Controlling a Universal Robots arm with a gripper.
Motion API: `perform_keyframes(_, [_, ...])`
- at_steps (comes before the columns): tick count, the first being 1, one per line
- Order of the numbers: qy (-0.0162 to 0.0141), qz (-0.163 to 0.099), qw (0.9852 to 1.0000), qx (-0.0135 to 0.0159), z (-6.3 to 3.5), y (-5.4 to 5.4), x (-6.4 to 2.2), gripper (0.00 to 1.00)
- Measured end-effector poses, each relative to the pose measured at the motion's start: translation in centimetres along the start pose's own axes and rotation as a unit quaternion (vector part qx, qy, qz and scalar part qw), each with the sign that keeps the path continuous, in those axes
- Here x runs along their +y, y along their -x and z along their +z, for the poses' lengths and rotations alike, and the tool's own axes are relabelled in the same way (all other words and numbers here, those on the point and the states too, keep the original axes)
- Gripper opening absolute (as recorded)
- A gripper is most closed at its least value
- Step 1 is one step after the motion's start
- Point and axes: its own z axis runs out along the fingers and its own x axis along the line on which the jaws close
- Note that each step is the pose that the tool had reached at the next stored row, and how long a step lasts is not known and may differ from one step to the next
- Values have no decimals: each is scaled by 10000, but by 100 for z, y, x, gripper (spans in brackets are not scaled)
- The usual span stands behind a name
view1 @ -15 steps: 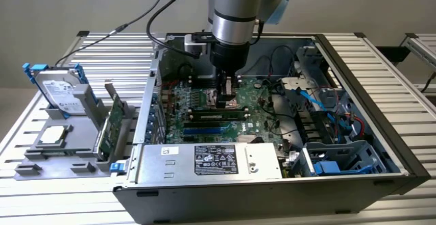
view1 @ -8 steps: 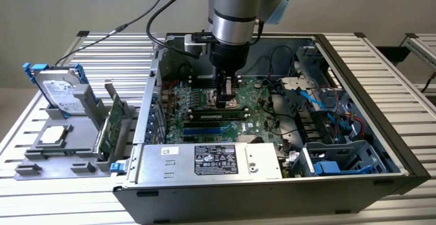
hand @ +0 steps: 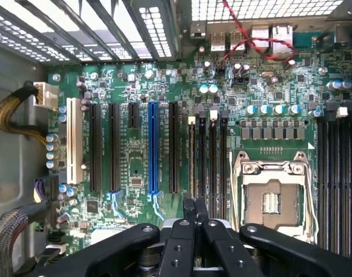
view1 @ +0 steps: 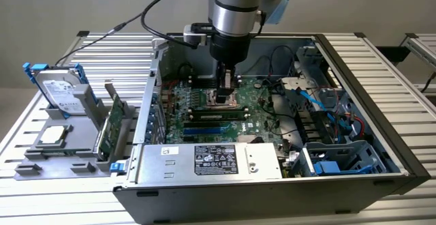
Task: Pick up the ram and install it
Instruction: 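Press down the ram until it locks into place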
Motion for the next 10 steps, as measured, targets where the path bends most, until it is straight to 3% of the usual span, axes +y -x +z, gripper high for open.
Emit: perform_keyframes(10, [15, 595, 9982, -43, -43, -3, 3, 11])
